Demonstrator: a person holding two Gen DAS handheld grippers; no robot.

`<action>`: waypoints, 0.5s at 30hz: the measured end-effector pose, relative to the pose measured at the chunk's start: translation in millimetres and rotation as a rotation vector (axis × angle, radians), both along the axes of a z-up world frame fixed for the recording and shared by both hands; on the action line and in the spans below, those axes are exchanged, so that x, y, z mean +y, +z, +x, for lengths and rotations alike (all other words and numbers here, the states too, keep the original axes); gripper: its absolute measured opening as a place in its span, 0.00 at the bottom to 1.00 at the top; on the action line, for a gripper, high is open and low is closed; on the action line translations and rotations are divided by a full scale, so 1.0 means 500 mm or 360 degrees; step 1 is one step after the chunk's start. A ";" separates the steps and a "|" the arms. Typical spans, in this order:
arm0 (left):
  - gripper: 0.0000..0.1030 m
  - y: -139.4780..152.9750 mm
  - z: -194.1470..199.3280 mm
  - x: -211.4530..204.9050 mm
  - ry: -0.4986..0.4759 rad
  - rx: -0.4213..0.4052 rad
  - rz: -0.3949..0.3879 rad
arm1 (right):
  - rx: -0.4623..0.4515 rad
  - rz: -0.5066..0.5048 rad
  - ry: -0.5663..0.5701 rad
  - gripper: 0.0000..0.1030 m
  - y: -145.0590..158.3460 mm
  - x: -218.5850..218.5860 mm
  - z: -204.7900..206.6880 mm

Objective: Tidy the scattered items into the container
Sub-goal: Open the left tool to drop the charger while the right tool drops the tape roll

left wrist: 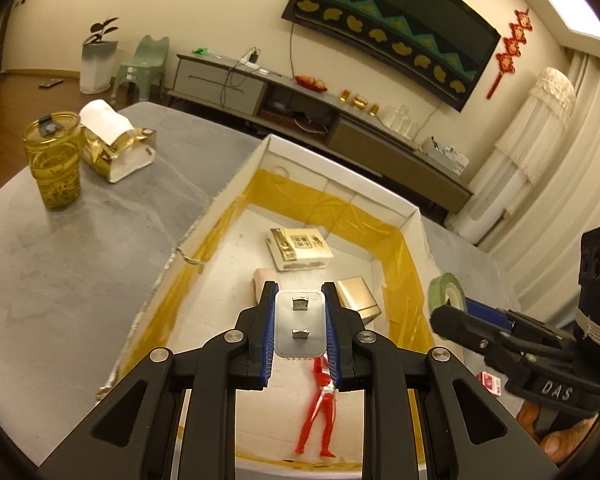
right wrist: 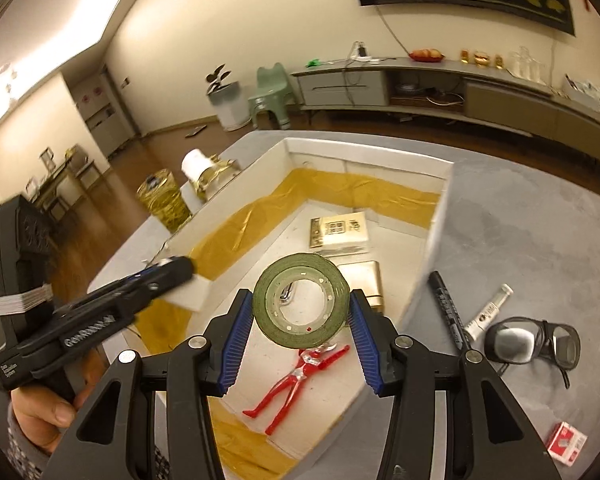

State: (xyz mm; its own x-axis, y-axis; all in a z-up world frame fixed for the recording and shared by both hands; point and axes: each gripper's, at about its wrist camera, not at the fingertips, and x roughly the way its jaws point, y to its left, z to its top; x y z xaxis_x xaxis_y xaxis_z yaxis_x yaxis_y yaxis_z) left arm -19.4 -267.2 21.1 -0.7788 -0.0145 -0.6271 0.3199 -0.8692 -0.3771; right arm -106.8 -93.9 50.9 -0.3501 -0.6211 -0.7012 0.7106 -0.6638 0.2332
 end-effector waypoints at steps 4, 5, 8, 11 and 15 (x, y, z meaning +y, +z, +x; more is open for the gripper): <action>0.22 -0.014 -0.023 0.018 -0.0044 -0.0079 -0.0066 | 0.0023 0.0081 0.0005 0.49 -0.020 -0.014 -0.001; 0.22 -0.017 -0.029 0.023 -0.0054 -0.0100 -0.0093 | 0.0013 0.0094 0.0005 0.49 -0.028 -0.015 -0.004; 0.23 -0.026 -0.043 0.041 -0.0110 -0.0149 -0.0160 | -0.0020 0.0123 0.0022 0.49 -0.048 -0.018 -0.012; 0.43 -0.032 -0.048 0.044 -0.0108 -0.0166 -0.0179 | 0.0016 0.0138 0.0058 0.56 -0.054 -0.024 -0.005; 0.50 -0.030 -0.040 0.019 -0.0069 -0.0138 -0.0065 | 0.0038 0.0129 0.0067 0.58 -0.051 -0.021 0.001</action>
State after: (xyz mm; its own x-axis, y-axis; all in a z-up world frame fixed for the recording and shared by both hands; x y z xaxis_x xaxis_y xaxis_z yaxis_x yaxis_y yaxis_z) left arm -39.1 -257.9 5.9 -0.7222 -0.0087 -0.6916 0.3112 -0.8971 -0.3136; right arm -106.1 -104.1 25.2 -0.3418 -0.5770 -0.7418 0.7430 -0.6492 0.1626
